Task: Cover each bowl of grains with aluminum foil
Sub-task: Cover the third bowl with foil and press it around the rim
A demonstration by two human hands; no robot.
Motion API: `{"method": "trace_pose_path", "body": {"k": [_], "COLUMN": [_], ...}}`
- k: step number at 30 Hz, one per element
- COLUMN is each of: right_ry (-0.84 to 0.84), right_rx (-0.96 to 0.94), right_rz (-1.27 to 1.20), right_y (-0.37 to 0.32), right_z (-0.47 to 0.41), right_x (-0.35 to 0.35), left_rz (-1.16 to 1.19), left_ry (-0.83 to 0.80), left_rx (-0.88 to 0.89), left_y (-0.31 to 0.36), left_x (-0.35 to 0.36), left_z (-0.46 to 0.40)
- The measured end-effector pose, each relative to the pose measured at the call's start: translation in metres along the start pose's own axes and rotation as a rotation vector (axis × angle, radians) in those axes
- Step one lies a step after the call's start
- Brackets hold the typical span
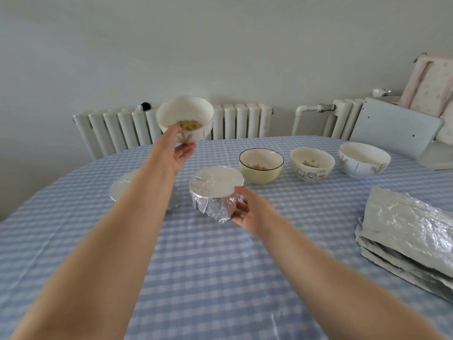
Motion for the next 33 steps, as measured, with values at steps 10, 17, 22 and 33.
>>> {"method": "trace_pose_path", "body": {"k": [10, 17, 22, 33], "right_ry": [-0.113, -0.063, -0.001, 0.762], "right_rx": [0.006, -0.001, -0.093, -0.614], "right_rz": [-0.041, 0.017, 0.129, 1.529], "right_y": [0.001, -0.003, -0.029, -0.084], "right_z": [-0.027, -0.016, 0.021, 0.060], "right_x": [0.046, -0.002, -0.071, -0.231], "left_rz": [-0.050, -0.154, -0.295, -0.756], "left_ry": [-0.052, -0.182, -0.327, -0.611], "left_rx": [0.024, 0.001, -0.100, -0.288], "left_y": [-0.012, -0.044, -0.088, -0.165], "left_x": [-0.023, 0.001, 0.016, 0.021], "left_z": [0.012, 0.042, 0.077, 0.120]}}
Point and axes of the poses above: each hand's wrist, its own z-axis away from the middle knuckle, its own x-axis out of the palm, y = z × x, the point moved 3 cm from there along -z, towards the middle knuckle, and after that the axes turned 8 degrees about y, right-handed, at the moved point
